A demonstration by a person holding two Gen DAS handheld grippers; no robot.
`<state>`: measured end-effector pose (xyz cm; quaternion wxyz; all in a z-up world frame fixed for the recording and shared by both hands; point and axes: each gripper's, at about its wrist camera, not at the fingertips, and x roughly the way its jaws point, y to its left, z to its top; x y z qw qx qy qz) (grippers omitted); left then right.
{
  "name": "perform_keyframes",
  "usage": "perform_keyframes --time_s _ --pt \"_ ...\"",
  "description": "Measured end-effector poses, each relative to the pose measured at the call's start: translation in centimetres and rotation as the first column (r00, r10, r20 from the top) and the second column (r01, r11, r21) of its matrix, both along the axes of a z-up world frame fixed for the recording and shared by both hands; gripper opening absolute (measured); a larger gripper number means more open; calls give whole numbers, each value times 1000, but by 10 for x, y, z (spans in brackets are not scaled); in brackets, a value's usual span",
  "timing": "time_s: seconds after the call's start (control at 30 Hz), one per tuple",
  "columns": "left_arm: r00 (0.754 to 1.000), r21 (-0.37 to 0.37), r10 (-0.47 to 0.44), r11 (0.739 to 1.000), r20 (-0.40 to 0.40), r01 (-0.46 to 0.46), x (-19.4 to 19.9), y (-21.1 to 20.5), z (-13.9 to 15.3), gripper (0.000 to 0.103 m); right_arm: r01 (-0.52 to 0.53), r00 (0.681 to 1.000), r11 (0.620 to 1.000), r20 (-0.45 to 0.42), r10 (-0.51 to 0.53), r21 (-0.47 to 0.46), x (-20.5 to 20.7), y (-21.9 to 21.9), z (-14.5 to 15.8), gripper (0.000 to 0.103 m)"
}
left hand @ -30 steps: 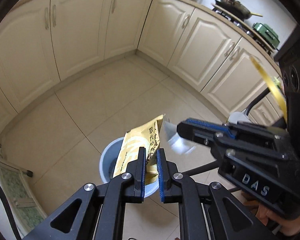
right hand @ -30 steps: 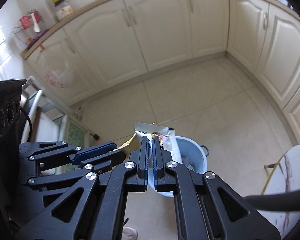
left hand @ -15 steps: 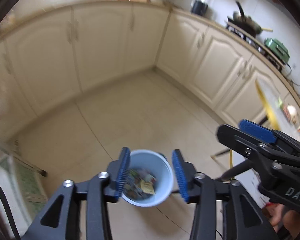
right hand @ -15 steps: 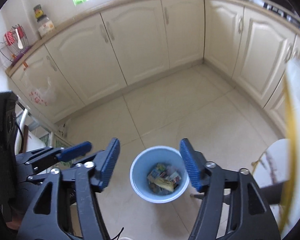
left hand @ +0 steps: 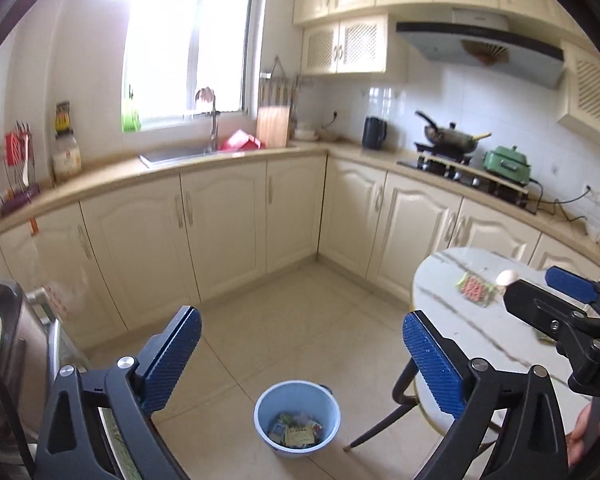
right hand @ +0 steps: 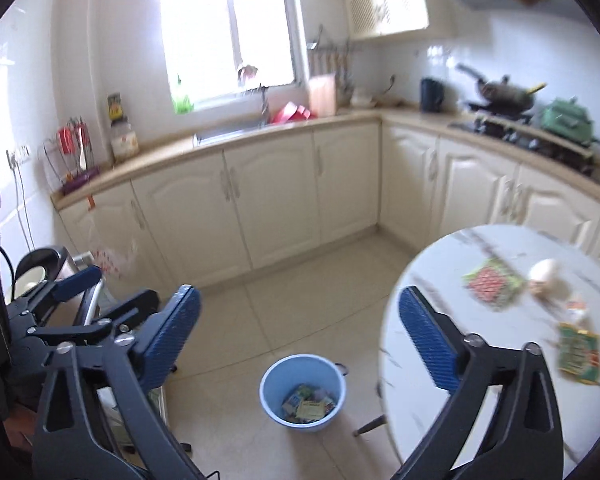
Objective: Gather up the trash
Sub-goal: 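Move both tools back toward the table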
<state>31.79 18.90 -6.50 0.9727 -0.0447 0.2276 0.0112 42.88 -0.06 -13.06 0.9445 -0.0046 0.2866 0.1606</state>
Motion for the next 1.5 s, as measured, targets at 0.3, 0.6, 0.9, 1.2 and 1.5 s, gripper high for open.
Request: perform_keyframes --time_s 0.3,0.6,0.9,1.2,1.5 --pt "983 40 -49 998 178 43 -170 -65 22 102 151 973 988 174 -152 17 -129 -66 83 103" --pt "941 56 -83 996 328 68 -298 -108 5 102 264 911 964 327 -250 2 -221 -104 139 103" --pt "916 89 -83 995 391 53 -353 -124 -35 102 305 881 952 378 -285 8 -255 -115 157 103" --pt "923 78 -81 995 377 56 -329 -129 -34 102 320 880 947 367 -302 12 -255 -122 153 103" --pt "936 75 -108 993 334 88 -284 -136 -22 102 343 878 939 356 -321 0 -250 -127 146 103"
